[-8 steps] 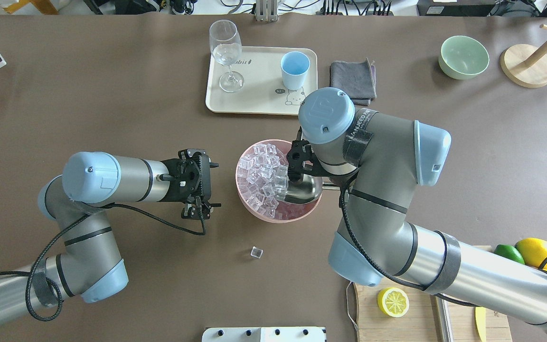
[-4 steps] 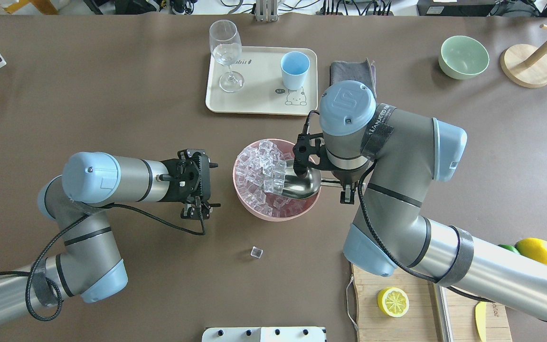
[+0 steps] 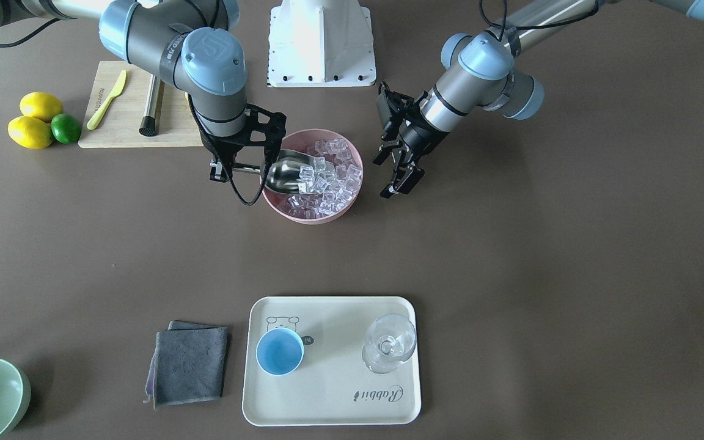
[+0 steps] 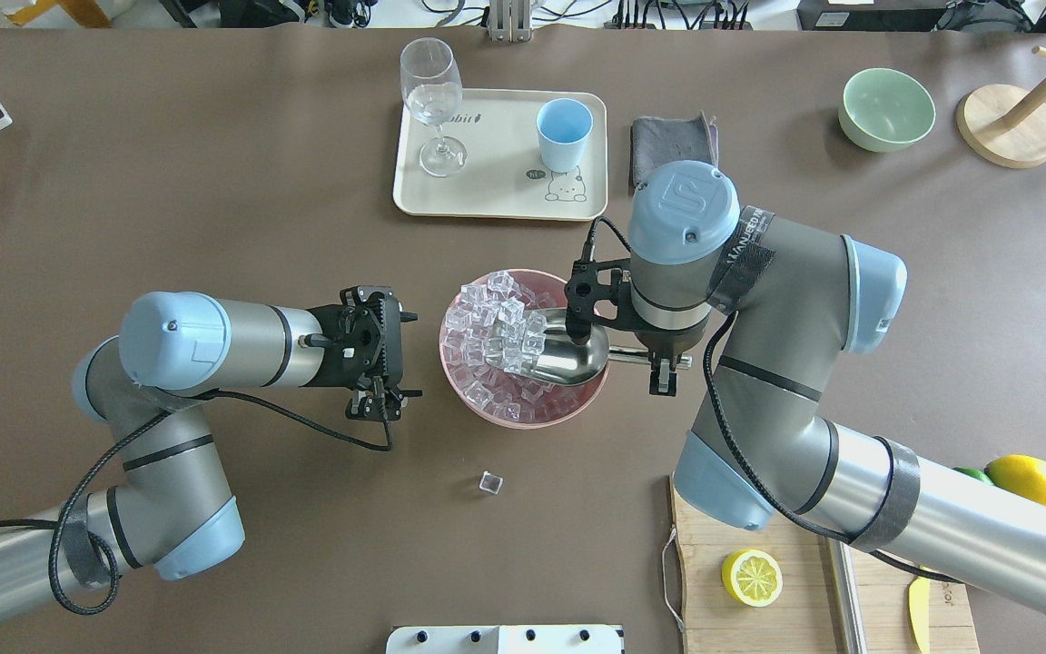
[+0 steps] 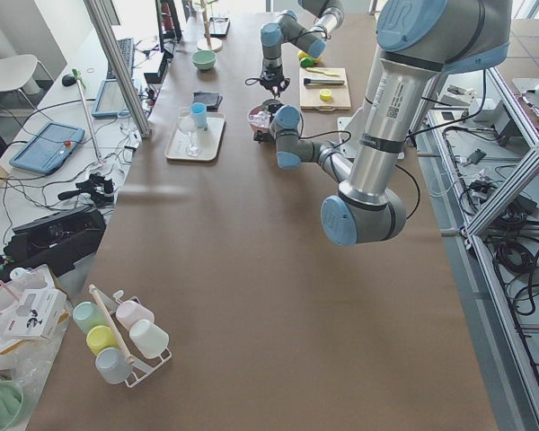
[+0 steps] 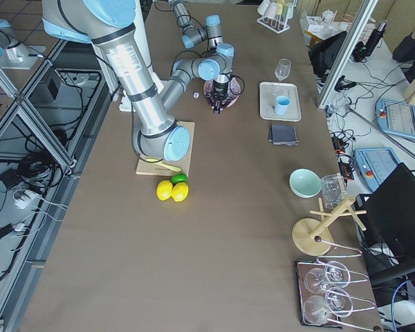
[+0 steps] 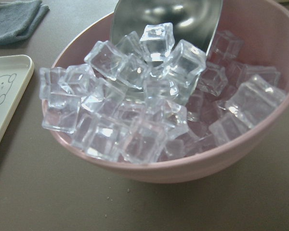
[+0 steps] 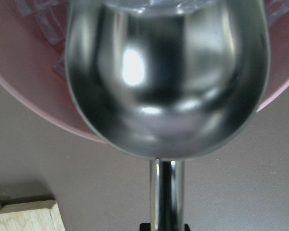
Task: Put ice in cup with scoop
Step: 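Lift the scoop loaded with ice cubes out of the bowl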
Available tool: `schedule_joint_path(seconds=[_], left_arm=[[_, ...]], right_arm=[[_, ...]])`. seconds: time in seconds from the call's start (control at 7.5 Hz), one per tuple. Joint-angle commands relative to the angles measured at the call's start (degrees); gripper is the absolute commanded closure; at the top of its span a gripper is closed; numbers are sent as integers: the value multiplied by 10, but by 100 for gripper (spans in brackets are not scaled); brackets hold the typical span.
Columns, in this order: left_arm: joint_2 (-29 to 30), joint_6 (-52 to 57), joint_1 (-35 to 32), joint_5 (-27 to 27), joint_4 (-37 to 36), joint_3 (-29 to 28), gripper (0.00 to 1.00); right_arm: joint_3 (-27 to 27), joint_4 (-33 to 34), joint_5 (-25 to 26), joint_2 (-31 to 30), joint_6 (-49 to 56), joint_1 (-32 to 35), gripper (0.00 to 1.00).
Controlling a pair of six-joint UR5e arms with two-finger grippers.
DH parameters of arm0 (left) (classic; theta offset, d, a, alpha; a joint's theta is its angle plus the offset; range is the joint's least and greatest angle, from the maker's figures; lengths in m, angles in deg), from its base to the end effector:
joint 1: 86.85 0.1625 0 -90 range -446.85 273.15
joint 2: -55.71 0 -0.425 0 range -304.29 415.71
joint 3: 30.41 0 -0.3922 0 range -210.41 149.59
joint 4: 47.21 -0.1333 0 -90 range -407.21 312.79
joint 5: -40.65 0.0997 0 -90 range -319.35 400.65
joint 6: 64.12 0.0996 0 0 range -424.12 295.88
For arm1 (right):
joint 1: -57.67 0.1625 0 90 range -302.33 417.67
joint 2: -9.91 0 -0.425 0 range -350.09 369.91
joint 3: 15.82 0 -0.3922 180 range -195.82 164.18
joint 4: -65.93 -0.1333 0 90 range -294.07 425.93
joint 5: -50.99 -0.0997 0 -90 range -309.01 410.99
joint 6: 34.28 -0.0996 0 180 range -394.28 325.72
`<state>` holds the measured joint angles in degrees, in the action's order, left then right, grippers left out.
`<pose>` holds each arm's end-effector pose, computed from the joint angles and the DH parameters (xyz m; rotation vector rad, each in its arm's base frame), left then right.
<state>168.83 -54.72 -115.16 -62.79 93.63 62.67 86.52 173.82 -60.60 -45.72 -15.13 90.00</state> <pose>0.5073 -0.3984 0.3048 1.1986 0.8258 1.1896 -0.4898 -0.4244 0.2609 0.3783 -0.5575 -1.3891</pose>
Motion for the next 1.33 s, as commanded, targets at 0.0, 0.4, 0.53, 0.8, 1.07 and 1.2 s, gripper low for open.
schedule_joint_path(seconds=[0.0,0.4,0.53,0.8,1.07,1.2], left_arm=[[-1,0,0,0,1,0,2],[-5,1,0,1,3,0,2],[-6,1,0,1,3,1,2],[-5,1,0,2,3,1,2],[-5,1,-1,4,3,1,2],[-4,1,-2,4,3,2,2]], right_arm=[[1,-47,-19,-15,-2,4,100],[5,-64,-40,-16,0,12,100],[12,-64,-46,-17,0,16,100],[27,-64,-62,-17,-1,29,100],[63,-64,-70,-28,-24,42,100],[78,-71,-70,-37,-38,50,100]])
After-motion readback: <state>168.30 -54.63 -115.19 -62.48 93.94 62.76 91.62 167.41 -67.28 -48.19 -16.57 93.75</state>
